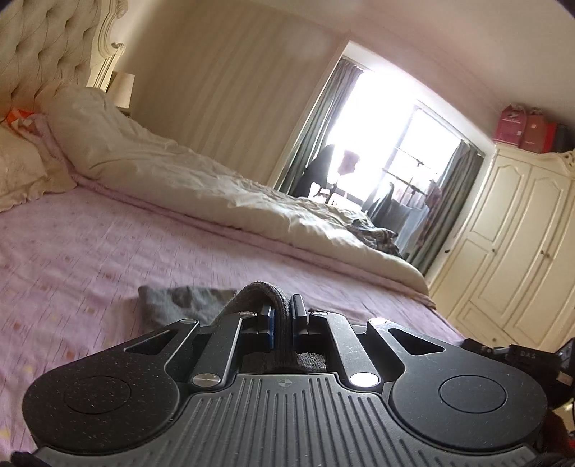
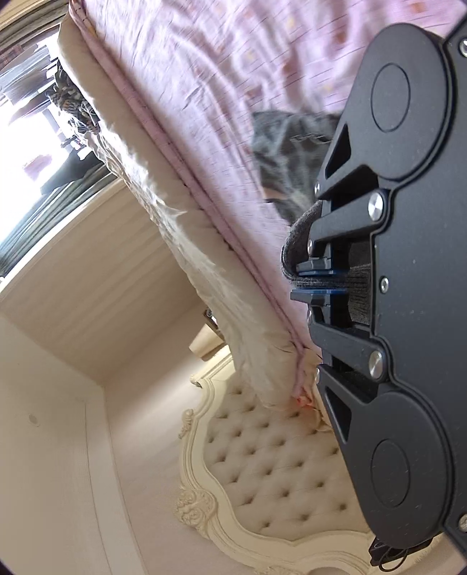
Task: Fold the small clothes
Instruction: 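Grasp the hem with both grippers and lift it toward the collar, then lay the hem over the sweater body and open both grippers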
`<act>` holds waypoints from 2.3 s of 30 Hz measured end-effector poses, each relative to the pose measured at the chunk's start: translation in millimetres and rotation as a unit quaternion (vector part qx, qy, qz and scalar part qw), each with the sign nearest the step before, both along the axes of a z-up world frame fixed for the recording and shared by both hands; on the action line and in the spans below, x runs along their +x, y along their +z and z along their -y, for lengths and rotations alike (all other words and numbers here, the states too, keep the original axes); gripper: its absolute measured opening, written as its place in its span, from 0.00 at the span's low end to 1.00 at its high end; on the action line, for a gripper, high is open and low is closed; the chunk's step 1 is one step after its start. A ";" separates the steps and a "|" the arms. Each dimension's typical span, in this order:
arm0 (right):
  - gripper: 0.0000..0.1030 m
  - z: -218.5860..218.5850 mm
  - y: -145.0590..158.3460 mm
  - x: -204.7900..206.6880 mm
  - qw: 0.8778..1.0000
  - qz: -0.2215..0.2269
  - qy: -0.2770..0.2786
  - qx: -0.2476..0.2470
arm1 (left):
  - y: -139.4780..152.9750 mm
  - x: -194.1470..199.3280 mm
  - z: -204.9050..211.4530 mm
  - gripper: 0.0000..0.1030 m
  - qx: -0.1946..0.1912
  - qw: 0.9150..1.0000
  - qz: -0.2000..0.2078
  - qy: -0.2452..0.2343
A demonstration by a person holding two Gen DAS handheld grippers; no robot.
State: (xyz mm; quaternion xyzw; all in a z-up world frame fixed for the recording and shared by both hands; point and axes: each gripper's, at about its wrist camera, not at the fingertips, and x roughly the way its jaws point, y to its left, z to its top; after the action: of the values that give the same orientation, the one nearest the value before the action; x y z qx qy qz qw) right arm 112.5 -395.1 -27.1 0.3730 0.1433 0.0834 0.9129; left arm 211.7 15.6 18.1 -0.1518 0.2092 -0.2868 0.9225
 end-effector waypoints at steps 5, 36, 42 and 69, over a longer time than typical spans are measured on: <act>0.15 12.7 -14.3 71.3 0.999 -0.024 -0.020 -0.019 | -7.6 66.3 18.7 0.07 -0.016 1.000 -0.018 0.013; 0.44 -77.5 -77.2 166.8 0.933 -0.151 0.089 -0.313 | -108.8 155.2 102.9 0.29 0.217 0.971 -0.075 -0.058; 0.55 -65.2 -84.7 217.6 0.924 -0.205 0.071 -0.314 | -119.8 209.4 86.8 0.29 0.193 0.971 -0.142 -0.010; 0.88 -138.3 -44.9 157.9 0.938 -0.109 0.081 -0.319 | -109.1 55.8 54.3 0.88 0.239 0.967 -0.050 0.073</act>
State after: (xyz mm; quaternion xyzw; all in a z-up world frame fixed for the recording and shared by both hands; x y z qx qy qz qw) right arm 270.4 -256.8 -72.0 0.0563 0.2903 0.0660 0.9530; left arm 267.5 -38.7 -91.0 0.0444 0.3060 -0.1527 0.9387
